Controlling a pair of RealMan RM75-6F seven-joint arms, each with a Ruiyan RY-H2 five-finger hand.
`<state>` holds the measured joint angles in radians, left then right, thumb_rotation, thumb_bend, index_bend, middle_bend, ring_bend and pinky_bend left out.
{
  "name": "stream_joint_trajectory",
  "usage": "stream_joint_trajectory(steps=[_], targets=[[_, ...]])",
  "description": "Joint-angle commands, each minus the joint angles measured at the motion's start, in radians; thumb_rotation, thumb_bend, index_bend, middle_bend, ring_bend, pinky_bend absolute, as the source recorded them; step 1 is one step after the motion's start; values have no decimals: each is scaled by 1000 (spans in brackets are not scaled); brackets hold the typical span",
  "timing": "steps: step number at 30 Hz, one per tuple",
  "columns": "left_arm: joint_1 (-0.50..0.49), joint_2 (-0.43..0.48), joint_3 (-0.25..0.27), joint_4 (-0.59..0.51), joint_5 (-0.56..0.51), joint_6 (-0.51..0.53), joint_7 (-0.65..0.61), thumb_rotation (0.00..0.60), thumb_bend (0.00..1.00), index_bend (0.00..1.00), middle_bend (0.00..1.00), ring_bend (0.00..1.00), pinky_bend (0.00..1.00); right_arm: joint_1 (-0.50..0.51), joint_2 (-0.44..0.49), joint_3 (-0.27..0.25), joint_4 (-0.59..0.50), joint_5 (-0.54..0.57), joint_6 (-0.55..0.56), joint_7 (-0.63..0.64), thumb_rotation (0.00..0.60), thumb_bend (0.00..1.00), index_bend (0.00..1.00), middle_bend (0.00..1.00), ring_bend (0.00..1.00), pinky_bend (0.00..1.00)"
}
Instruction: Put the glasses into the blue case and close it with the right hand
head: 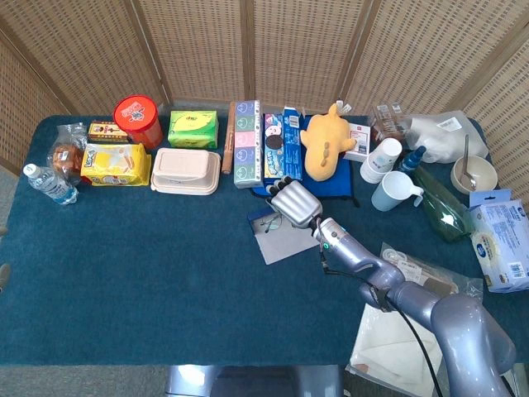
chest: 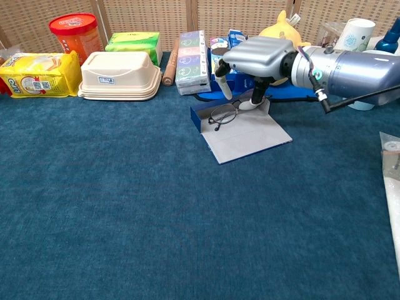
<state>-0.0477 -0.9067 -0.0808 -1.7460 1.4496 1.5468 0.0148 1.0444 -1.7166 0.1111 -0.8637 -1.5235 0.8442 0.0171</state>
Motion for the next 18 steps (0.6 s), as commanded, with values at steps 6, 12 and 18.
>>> stream_joint_trajectory(steps=[6, 12, 18], targets=[[2, -4, 1, 6, 4, 3, -7, 600, 358, 239, 203, 176, 192, 10, 80, 24, -88, 45, -54, -72, 600, 269, 427, 232, 205, 228], [4, -4, 1, 7, 5, 6, -8, 600, 357, 238, 203, 176, 192, 37, 137, 34, -141, 110, -175, -144, 600, 370, 351, 186, 150, 192], [3, -6, 1, 9, 6, 5, -7, 600, 357, 239, 204, 176, 191, 47, 152, 44, -155, 172, -230, -202, 600, 408, 333, 180, 140, 185]])
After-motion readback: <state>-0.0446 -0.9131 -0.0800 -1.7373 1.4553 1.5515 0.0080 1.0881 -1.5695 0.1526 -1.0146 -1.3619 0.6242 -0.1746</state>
